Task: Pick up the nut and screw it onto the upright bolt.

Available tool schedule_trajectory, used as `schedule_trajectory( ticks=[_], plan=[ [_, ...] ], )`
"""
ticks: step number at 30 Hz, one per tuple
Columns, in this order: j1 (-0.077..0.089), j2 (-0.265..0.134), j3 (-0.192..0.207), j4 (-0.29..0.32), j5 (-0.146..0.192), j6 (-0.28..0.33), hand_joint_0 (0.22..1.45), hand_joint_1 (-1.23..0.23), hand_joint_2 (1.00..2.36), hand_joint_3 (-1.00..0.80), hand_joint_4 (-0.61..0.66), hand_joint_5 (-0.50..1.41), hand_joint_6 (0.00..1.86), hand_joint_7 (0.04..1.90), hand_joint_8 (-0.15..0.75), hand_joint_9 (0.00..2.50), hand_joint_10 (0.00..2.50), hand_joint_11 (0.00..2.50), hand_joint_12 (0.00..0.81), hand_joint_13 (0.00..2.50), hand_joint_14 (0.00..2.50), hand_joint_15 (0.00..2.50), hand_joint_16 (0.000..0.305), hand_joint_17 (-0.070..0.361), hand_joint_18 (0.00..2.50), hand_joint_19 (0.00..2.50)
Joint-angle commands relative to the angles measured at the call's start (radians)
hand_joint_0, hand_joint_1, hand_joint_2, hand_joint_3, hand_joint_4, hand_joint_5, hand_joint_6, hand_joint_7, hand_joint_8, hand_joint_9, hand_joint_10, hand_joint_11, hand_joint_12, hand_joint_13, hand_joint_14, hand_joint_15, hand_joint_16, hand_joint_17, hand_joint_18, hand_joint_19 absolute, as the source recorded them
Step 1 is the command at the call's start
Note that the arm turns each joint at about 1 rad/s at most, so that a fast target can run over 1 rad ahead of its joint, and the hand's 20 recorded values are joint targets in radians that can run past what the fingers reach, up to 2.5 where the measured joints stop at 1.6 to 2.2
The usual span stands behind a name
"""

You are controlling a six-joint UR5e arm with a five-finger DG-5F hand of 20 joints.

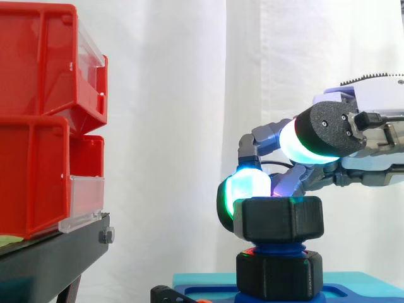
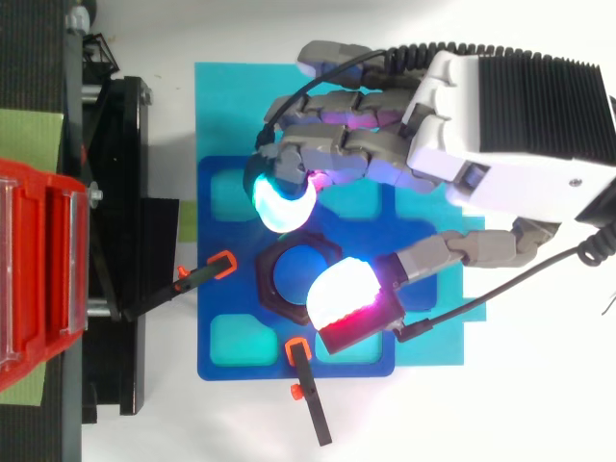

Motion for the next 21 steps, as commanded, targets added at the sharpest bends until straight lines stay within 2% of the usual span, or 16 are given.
schedule_trajectory(
  ticks=[1,9,15,21],
  plan=[
    [-0.007,0.001,0.000,0.003,-0.003,-0.001,0.53,-0.42,1.00,-0.50,0.11,0.04,0.56,1.33,0.250,1.05,0.00,0.00,0.210,0.59,0.00,0.00,0.018,0.040,0.22,0.00],
    [-0.015,-0.001,0.000,0.003,-0.014,-0.002,0.53,-0.44,1.00,-0.50,0.04,0.06,0.58,1.30,0.214,1.27,0.00,0.00,0.178,0.73,0.00,0.00,0.013,0.030,0.39,0.00],
    [-0.023,0.001,0.000,0.004,-0.028,-0.001,0.53,-0.45,1.00,-0.50,0.03,0.09,0.56,1.35,0.194,1.63,0.00,0.00,0.110,0.96,0.00,0.00,0.006,0.014,0.65,0.04],
    [-0.030,-0.001,0.000,0.012,-0.032,-0.002,0.53,-0.46,1.00,-0.50,0.02,0.10,0.55,1.37,0.206,1.86,0.00,0.12,0.089,1.07,0.00,0.00,0.004,0.009,0.77,0.10]
  ],
)
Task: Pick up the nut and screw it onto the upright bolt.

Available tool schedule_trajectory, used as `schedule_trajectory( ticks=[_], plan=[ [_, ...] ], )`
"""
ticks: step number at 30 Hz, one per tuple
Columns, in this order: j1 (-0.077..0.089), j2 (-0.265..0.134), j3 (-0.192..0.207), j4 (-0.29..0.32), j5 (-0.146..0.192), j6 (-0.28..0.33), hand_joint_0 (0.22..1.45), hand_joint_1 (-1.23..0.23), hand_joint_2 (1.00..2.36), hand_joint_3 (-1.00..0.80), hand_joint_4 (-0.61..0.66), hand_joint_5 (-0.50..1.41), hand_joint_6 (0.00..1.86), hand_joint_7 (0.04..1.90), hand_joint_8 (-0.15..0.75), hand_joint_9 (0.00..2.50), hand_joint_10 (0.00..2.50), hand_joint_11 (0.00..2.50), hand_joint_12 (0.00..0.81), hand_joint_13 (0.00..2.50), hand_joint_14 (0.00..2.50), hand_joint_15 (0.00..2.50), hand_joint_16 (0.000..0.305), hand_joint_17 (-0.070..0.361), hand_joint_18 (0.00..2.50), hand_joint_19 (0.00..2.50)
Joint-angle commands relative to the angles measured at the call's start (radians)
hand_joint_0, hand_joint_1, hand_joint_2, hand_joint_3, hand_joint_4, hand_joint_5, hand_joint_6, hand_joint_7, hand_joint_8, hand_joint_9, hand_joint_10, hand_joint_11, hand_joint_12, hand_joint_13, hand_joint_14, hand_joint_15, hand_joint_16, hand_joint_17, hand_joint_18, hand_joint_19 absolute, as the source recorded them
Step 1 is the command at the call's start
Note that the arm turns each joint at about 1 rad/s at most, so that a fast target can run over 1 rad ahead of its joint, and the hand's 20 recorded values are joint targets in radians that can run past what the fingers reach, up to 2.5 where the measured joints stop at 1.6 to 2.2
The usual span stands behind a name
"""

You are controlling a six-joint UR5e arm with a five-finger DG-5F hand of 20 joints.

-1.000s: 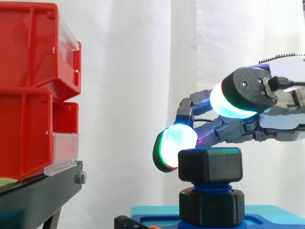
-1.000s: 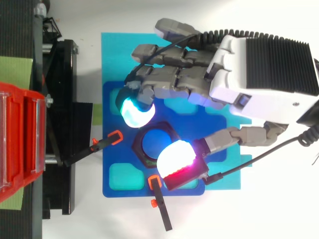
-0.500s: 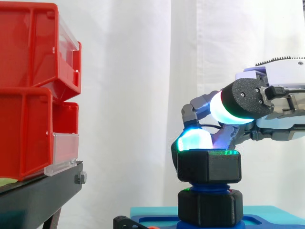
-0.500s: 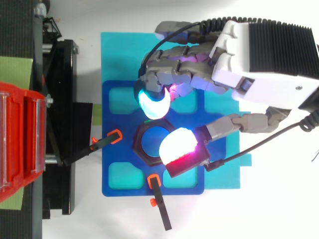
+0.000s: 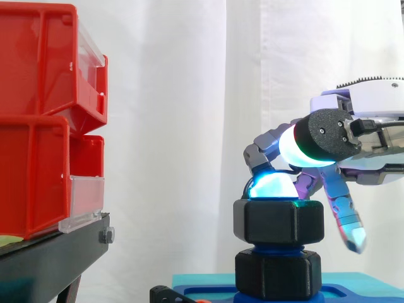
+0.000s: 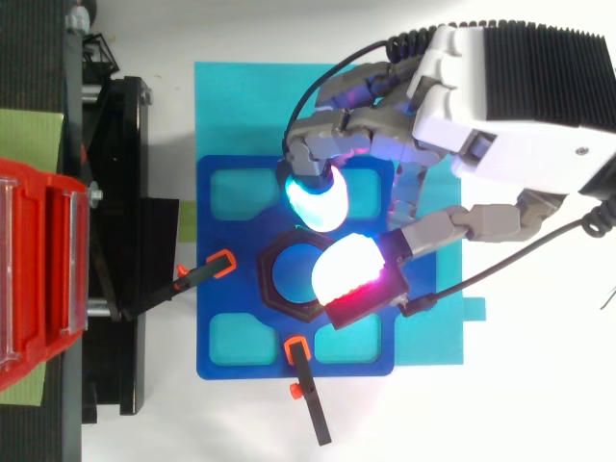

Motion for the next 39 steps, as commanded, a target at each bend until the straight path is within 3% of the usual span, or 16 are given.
schedule_trajectory(
  ticks=[1,4,10,16,18,23,27,28,39],
  plan=[
    [-0.003,-0.001,0.000,0.003,-0.001,0.000,0.53,-0.46,1.00,-0.50,0.03,0.10,0.55,1.37,0.202,1.87,0.00,0.13,0.085,1.08,0.00,0.00,0.004,0.009,0.77,0.10],
    [-0.010,0.001,0.000,0.006,-0.003,0.000,0.52,-0.44,1.00,-0.50,0.00,0.10,0.53,1.40,0.218,1.87,0.01,0.17,0.092,1.08,0.00,0.00,0.005,0.011,0.78,0.09],
    [-0.019,0.001,0.000,0.019,-0.017,0.000,0.51,-0.40,1.00,-0.50,0.07,0.02,0.50,1.38,0.234,1.52,0.01,0.21,0.166,0.91,0.00,0.00,0.012,0.026,0.59,0.03],
    [-0.026,0.001,0.000,0.048,-0.021,-0.002,0.49,-0.38,1.00,-0.50,0.14,-0.13,0.50,0.87,0.231,1.07,0.00,0.05,0.232,0.63,0.00,0.00,0.024,0.054,0.37,0.03],
    [-0.029,0.001,0.000,0.051,-0.026,-0.002,0.48,-0.37,1.00,-0.50,0.09,-0.17,0.50,0.70,0.207,0.76,0.00,0.00,0.244,0.39,0.00,0.00,0.027,0.062,0.07,0.00],
    [-0.033,0.001,0.000,0.063,-0.033,-0.002,0.46,-0.33,1.00,-0.50,0.05,-0.22,0.50,0.56,0.180,0.42,0.00,0.00,0.278,0.10,0.00,0.00,0.034,0.076,0.00,0.00],
    [-0.023,-0.001,0.000,0.065,-0.027,-0.002,0.46,-0.28,1.00,-0.50,0.03,-0.23,0.50,0.53,0.162,0.30,0.00,0.00,0.291,0.00,0.00,0.00,0.037,0.084,0.00,0.00],
    [-0.002,-0.001,0.000,0.060,-0.004,-0.002,0.46,-0.27,1.00,-0.50,0.02,-0.24,0.50,0.53,0.162,0.27,0.00,0.00,0.293,0.00,0.00,0.00,0.038,0.085,0.00,0.00],
    [0.046,-0.001,0.000,0.048,0.051,0.000,0.45,-0.22,1.00,-0.50,0.02,-0.24,0.50,0.53,0.162,0.19,0.00,0.00,0.304,0.00,0.00,0.00,0.040,0.091,0.00,0.00]
  ],
)
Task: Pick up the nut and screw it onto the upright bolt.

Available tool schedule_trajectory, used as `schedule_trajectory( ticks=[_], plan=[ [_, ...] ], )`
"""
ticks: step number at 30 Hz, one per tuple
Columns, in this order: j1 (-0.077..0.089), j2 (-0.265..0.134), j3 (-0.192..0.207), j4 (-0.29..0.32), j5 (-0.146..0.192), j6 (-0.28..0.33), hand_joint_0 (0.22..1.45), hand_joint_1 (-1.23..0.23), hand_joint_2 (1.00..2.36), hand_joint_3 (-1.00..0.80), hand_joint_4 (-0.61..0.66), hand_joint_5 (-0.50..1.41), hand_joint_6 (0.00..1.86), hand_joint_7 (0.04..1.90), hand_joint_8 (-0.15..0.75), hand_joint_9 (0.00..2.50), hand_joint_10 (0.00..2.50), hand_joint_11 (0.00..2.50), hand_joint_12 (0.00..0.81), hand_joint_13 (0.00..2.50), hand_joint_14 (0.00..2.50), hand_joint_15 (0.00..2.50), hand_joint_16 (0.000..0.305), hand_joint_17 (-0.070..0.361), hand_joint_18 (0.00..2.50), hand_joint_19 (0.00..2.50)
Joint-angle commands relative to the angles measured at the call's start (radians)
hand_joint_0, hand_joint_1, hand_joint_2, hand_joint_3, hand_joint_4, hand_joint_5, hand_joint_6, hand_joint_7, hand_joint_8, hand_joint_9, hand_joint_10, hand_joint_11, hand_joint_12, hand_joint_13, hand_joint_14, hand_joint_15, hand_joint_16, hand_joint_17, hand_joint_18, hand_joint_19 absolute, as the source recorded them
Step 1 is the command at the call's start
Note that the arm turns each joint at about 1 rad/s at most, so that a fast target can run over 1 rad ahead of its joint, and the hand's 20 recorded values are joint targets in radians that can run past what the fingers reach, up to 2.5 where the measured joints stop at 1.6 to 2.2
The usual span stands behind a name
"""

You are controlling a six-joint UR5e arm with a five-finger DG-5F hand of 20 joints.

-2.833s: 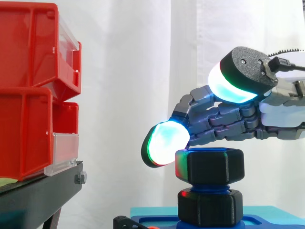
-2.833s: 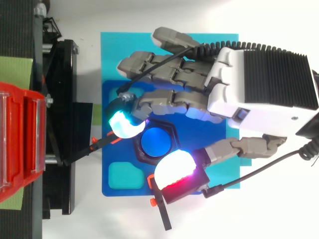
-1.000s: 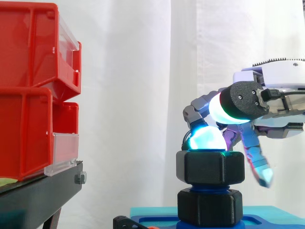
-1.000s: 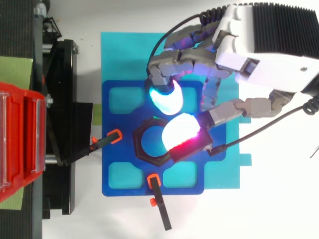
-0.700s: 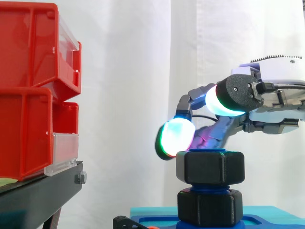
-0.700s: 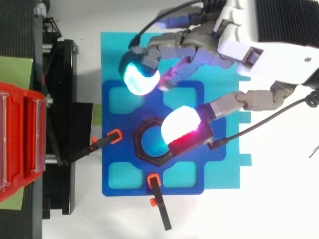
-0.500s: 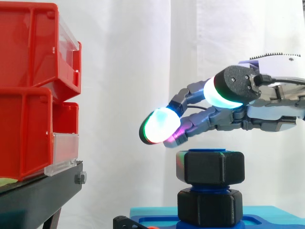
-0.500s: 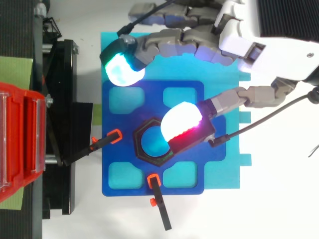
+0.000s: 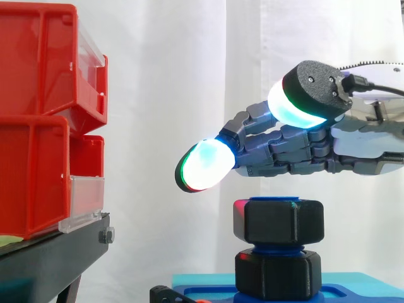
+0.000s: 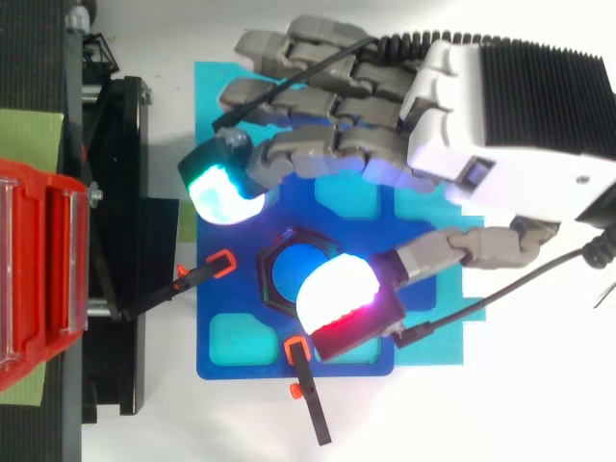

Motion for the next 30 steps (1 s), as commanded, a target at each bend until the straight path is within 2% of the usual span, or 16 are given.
schedule_trajectory(
  ticks=[1,9,19,30],
  plan=[
    [0.018,0.000,0.000,-0.009,0.020,0.001,0.45,-0.22,1.00,-0.50,0.02,-0.24,0.50,0.53,0.162,0.19,0.00,0.00,0.304,0.00,0.00,0.00,0.040,0.091,0.00,0.00],
    [0.036,0.000,0.000,-0.033,0.037,0.002,0.45,-0.22,1.00,-0.50,0.06,-0.23,0.50,0.56,0.172,0.19,0.00,0.00,0.305,0.00,0.00,0.00,0.040,0.091,0.00,0.00],
    [0.042,0.000,-0.001,-0.059,0.045,0.005,0.46,-0.23,1.00,-0.50,0.10,-0.20,0.50,0.66,0.190,0.22,0.00,0.00,0.306,0.00,0.00,0.00,0.040,0.090,0.00,0.00],
    [0.044,0.000,0.000,-0.065,0.045,0.004,0.48,-0.29,1.00,-0.50,0.19,-0.14,0.50,0.95,0.230,0.39,0.00,0.00,0.291,0.09,0.00,0.00,0.036,0.081,0.00,0.00]
  ],
)
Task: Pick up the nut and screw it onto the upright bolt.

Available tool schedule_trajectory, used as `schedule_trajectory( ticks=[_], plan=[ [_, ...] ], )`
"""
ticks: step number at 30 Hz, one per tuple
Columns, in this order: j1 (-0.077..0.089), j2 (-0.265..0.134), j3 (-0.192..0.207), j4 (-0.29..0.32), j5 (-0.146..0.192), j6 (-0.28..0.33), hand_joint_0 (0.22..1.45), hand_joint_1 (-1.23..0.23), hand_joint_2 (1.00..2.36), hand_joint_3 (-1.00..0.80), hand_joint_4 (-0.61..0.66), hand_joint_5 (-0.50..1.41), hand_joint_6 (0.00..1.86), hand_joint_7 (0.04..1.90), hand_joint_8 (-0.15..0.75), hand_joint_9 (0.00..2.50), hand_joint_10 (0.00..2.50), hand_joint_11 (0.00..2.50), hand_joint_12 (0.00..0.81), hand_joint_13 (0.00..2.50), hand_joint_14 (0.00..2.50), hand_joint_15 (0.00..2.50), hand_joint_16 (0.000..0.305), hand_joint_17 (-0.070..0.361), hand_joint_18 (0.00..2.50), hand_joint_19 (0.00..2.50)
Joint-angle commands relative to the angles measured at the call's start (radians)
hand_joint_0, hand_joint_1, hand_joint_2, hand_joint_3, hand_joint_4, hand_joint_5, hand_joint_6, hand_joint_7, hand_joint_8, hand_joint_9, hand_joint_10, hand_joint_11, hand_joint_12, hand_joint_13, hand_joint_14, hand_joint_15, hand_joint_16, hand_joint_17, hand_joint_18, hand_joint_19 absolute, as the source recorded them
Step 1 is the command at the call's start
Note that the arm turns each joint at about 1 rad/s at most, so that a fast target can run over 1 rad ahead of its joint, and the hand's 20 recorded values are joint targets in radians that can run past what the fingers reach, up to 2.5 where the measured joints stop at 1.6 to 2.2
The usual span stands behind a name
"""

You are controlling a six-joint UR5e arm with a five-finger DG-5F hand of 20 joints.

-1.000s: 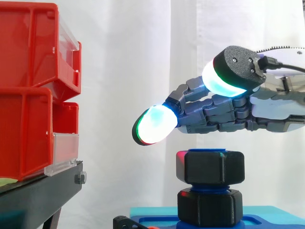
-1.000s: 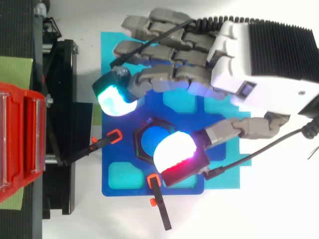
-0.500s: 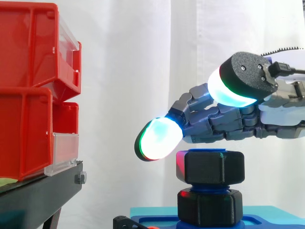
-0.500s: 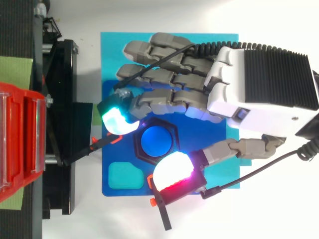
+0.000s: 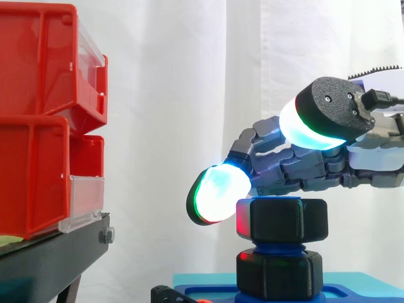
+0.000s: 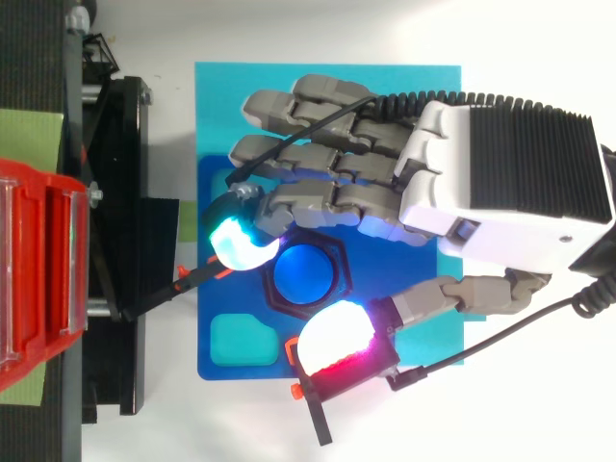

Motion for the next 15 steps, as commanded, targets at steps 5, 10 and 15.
schedule_trajectory(
  ticks=[5,10,15],
  plan=[
    [-0.004,0.000,0.001,-0.007,-0.002,0.001,0.49,-0.31,1.00,-0.50,0.19,-0.13,0.50,1.07,0.237,0.44,0.00,0.00,0.282,0.14,0.00,0.00,0.034,0.076,0.00,0.00],
    [-0.011,0.000,0.000,-0.007,-0.006,0.001,0.49,-0.33,1.00,-0.50,0.15,-0.11,0.50,1.21,0.243,0.48,0.00,0.00,0.279,0.16,0.00,0.00,0.033,0.074,0.00,0.00],
    [-0.014,0.000,0.000,-0.015,-0.008,0.001,0.49,-0.34,1.00,-0.50,0.13,-0.11,0.51,1.30,0.250,0.50,0.00,0.00,0.277,0.19,0.00,0.00,0.032,0.072,0.00,0.00]
  ],
)
